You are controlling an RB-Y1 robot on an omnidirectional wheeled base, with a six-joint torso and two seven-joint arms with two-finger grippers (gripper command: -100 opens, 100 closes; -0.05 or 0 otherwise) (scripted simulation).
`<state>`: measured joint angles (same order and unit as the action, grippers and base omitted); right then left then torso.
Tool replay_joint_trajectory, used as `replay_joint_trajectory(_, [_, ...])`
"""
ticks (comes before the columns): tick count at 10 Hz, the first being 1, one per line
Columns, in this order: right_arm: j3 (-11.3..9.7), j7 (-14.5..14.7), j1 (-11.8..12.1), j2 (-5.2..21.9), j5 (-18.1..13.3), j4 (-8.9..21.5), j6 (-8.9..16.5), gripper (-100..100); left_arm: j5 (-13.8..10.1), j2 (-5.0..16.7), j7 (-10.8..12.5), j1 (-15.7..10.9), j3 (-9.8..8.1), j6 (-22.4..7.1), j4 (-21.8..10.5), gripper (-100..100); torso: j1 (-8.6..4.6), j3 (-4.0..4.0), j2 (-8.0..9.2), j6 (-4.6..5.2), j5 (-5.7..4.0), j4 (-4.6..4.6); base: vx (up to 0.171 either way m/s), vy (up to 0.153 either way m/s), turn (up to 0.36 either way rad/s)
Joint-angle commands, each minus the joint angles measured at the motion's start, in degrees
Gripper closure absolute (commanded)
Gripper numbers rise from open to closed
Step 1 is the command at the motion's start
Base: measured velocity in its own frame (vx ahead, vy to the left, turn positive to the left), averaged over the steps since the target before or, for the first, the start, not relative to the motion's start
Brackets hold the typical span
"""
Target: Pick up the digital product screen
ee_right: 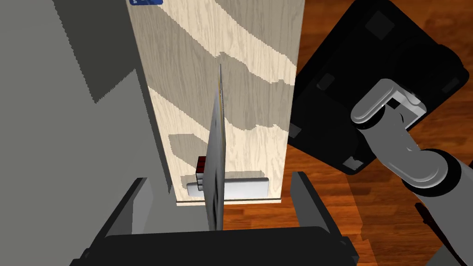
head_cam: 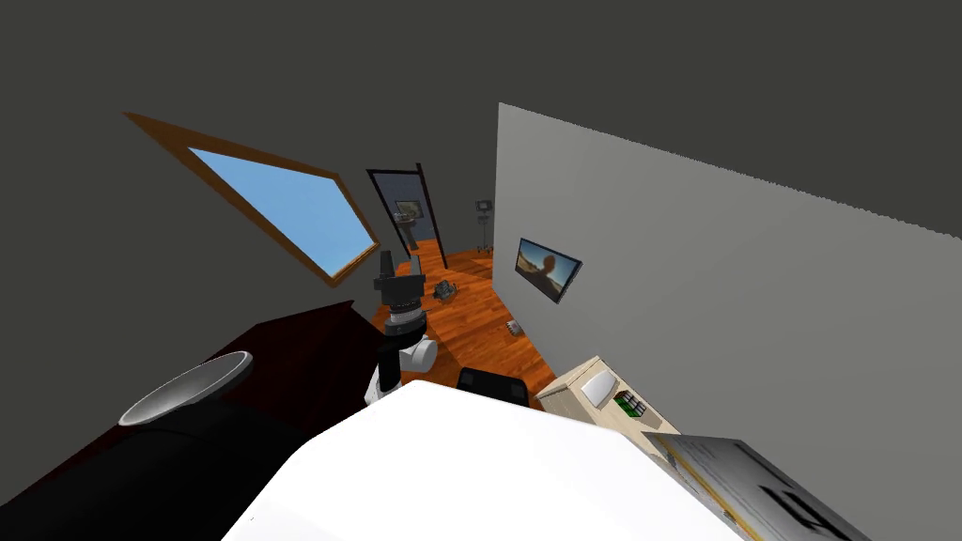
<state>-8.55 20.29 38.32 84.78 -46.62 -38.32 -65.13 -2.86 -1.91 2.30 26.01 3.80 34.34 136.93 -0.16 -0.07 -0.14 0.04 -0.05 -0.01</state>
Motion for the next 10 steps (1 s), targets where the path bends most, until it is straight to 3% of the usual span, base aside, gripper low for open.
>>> replay_joint_trajectory(1, [0.0,0.0,0.0,0.0,0.0,0.0,0.0,-100,0.0,0.0,0.0,0.0,0.0,0.0,0.0,0,0.0,0.0,0.0,0.0,0.0,0.0,0.006,-0.028,0.069])
replay_joint_trajectory(2, [0.01,-0.06,0.01,0.12,0.01,-0.01,-0.05,0,0.0,0.0,0.0,0.01,0.0,0.0,0.0,0,0.09,0.02,0.04,0.1,0.0,0.01,0.002,-0.006,-0.01])
replay_joint_trajectory(3, [1.14,0.07,-2.4,-1.57,-2.86,2.86,-1.17,-100,0.0,0.0,0.0,0.01,0.0,0.0,0.0,0,0.17,0.05,0.07,0.09,0.03,0.02,-0.036,0.003,0.144])
replay_joint_trajectory(8, [3.96,0.36,-8.4,-5.79,-10.63,10.58,-3.97,-100,0.0,-0.01,0.0,0.0,0.0,0.0,0.0,0,0.24,0.19,0.31,0.1,0.05,0.08,-0.062,0.008,0.115])
replay_joint_trajectory(10, [4.52,0.42,-9.6,-6.63,-12.15,12.32,-4.53,-100,0.0,-0.01,0.0,0.0,0.0,0.0,0.0,0,0.23,0.16,0.25,0.11,0.04,0.07,-0.03,0.005,0.063])
